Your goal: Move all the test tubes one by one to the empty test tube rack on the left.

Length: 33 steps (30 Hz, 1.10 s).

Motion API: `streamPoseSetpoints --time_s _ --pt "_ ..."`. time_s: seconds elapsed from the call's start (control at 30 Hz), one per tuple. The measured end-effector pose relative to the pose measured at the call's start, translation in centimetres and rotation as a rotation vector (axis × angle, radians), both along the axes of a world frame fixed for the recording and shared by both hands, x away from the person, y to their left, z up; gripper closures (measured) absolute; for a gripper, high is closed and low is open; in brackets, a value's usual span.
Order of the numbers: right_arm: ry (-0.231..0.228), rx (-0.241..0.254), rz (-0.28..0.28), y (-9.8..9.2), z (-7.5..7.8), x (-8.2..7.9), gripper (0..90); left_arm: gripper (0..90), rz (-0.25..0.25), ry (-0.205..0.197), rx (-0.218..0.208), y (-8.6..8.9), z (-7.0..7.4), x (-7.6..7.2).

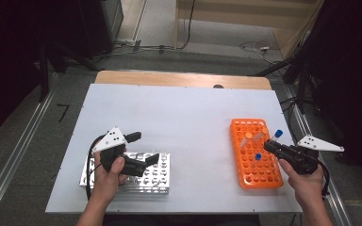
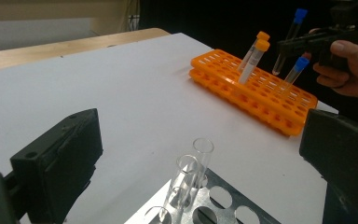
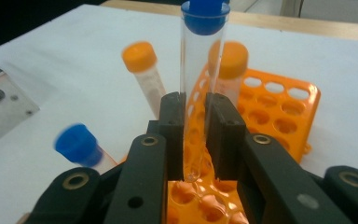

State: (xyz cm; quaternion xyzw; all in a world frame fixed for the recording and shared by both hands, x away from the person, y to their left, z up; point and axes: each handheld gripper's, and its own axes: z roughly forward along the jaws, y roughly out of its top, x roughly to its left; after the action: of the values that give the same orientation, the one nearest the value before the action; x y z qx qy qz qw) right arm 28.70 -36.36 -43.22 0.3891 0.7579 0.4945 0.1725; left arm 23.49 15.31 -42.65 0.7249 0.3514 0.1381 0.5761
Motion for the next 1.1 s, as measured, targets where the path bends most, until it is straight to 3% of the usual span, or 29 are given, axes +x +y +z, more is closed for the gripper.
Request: streamPoseSetpoints --time_s 0.43,0.7,1.1 --pt "-0.066 0.038 0.005 2.9 2.2 -1.5 74.7 0.0 -0.023 -0.019 0.015 -0.6 0.2 -0.2" --pt "-0.081 0.05 0.061 5.0 2.9 -2.4 74.7 0.0 -0.031 -0.024 0.014 -1.1 0.3 -0.4" --pt "-0.075 0.039 0.163 9.0 2.2 -3.5 74.7 0.0 -0.064 -0.03 0.013 -2.3 0.5 -0.6"
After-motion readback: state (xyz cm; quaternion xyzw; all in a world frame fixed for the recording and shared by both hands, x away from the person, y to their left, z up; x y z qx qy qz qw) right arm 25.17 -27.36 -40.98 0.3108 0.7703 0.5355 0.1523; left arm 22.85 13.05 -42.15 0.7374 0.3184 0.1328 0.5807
